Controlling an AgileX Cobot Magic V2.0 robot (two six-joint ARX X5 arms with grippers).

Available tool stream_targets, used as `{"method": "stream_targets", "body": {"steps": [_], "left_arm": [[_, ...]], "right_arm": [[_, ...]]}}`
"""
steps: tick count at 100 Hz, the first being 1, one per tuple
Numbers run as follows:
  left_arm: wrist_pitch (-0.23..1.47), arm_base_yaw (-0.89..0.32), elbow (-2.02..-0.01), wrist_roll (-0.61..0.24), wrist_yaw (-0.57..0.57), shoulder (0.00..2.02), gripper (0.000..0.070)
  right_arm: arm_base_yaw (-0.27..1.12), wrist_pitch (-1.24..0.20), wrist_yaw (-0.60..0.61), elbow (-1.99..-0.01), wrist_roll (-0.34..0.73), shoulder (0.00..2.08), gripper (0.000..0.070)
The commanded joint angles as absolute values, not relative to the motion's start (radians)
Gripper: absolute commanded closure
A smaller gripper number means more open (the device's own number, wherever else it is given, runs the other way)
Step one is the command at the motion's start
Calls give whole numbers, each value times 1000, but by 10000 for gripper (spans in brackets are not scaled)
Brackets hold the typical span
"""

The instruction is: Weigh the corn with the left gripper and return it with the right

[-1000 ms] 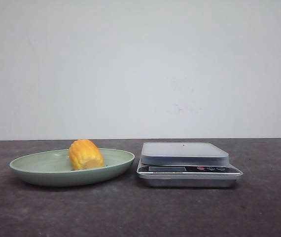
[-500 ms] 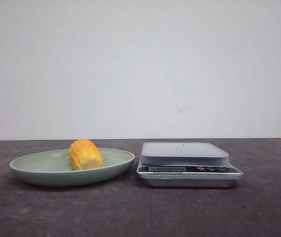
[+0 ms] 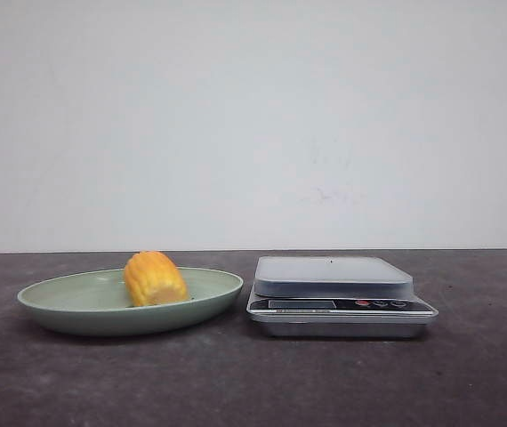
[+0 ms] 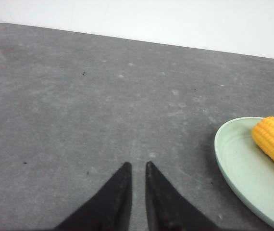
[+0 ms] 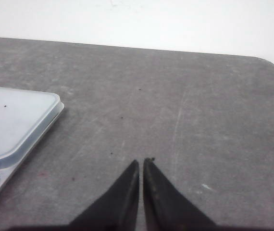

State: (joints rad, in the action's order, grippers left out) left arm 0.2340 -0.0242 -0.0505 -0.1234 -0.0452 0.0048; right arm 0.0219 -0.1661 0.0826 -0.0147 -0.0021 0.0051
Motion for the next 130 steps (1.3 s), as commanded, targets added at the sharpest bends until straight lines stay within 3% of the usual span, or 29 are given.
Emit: {"method": "stream_targets", "body": {"steps": [1,60,78,87,99,115,125,130], "left_arm": [[239,-23,-33,-120,-41,3,673],[209,-24,-33,-125,-42,3,678],[160,-24,-70,-279,-44,6,688],[167,-24,-131,-287,-44,30,688],[170,-24,-258,-361,-44,112,688],[223,-25,-513,-360,-38,317,688],[245,-25,-676,-348,43,458,687],[254,-25,-749,-349,97,519,633]], "right_arm": [[25,-163,86,-13,19,4,692],[25,-158,78,-13,89,4,693],[25,-166,79,-76,204,10,697],[25,-187,68,-155,207,36,698],[25,-228,46,-282,278,124,698],[25,-301,60,-494,274,285,699],[25,-323,94,-624,252,379,698],[25,-338,108,-684,243,422,688]]}}
